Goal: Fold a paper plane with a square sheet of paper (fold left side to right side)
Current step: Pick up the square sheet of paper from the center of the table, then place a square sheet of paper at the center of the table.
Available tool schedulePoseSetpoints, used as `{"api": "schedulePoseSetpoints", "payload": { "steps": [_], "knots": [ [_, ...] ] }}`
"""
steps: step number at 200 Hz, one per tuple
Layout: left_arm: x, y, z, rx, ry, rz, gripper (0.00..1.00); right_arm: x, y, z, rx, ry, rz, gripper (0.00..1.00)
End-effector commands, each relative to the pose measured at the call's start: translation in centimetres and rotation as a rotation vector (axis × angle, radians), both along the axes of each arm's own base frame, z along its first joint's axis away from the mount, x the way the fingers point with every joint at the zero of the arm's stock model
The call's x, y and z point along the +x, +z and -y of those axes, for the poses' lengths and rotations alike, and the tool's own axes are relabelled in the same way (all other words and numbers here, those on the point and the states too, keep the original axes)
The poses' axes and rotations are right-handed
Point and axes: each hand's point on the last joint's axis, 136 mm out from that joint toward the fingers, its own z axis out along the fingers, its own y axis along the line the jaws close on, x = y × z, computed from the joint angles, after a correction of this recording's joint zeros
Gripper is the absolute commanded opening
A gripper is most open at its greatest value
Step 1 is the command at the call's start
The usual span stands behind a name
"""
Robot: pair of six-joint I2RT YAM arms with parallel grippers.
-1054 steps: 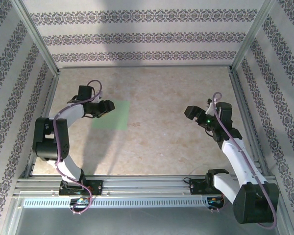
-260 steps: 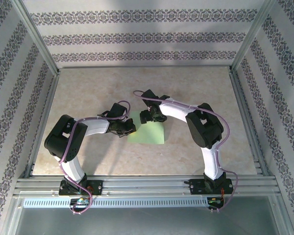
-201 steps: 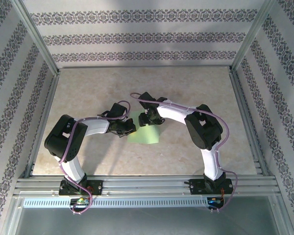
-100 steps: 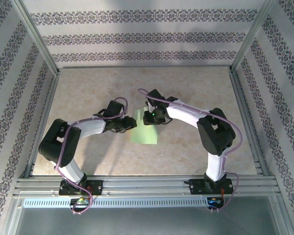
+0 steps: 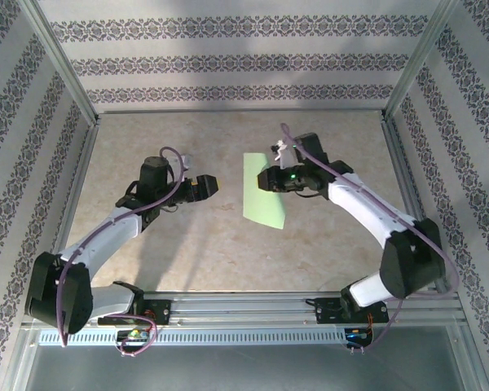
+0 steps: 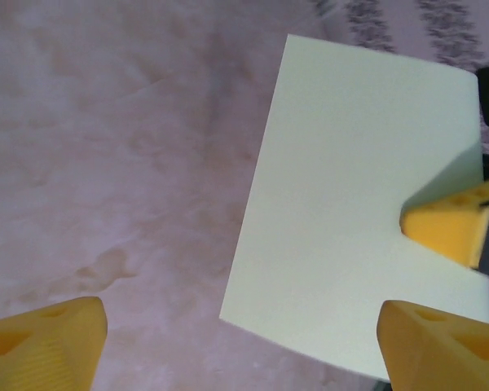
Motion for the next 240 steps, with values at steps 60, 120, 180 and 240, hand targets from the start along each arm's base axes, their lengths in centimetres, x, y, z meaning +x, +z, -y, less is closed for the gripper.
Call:
{"api": "schedulePoseSetpoints", "payload": {
  "steps": [60,120,180,240],
  "knots": [
    [-3.6,11.7,2.9,-0.218,-0.324,0.419,1.00,-7.2,12.9,-1.7,0.373,0.347,0.195,0.26],
    [-5.2,15.4,3.9,-0.300,-0.463,0.527,1.00,-10.3,17.2,-3.3,0.485,0.486,0.264,0.25],
    [-6.5,18.0,4.6,-0.381,-0.580,0.551,0.93,-10.2,17.5,-4.4,0.497,0.501,0.281,0.24],
    [-5.8,16.1,4.9,-0.321,-0.576,0.485,0.17,-7.7,15.5,-3.4,0.431,0.394,0.286,0.25]
  ]
}}
